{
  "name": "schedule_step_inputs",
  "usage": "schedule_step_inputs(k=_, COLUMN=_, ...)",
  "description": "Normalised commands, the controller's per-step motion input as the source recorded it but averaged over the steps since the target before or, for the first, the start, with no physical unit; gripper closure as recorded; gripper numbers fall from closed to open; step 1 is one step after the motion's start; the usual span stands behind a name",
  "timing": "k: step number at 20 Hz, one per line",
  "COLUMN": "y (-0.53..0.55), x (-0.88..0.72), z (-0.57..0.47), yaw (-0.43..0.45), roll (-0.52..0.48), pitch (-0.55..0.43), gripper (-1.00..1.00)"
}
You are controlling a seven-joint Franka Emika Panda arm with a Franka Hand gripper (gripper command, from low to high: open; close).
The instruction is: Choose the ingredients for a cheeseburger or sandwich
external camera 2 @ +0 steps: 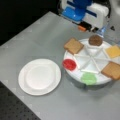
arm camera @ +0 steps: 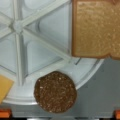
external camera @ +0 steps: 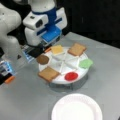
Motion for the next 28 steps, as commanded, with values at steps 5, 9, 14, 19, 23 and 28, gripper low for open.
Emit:
schedule_step_inputs(k=5, y=0.0, x=-0.02, z=-0.02, yaw=0.048, roll=-0.014, pitch=-0.022, gripper=-1.0)
schedule_step_inputs(k=9, y=0.0, x=-0.09, z=-0.03, yaw=0.082, roll=-0.004, pitch=-0.034, gripper=-1.0)
schedule_step_inputs(k=14, y=0.0, x=-0.24, z=-0.03, yaw=0.073, roll=0.129, pitch=0.001, gripper=-1.0)
schedule_step_inputs(k=19, y=-0.01, x=-0.37, z=-0.07, yaw=0.057, roll=0.224, pitch=-0.046, gripper=-1.0)
schedule_step_inputs(k=23, y=0.0, x=-0.37, z=-0.16, yaw=0.11, roll=0.282, pitch=-0.099, gripper=-1.0)
schedule_step_inputs(k=28, y=-0.11, x=-0.19, z=-0.16, yaw=0.164, roll=0.395, pitch=-0.079, gripper=-1.0)
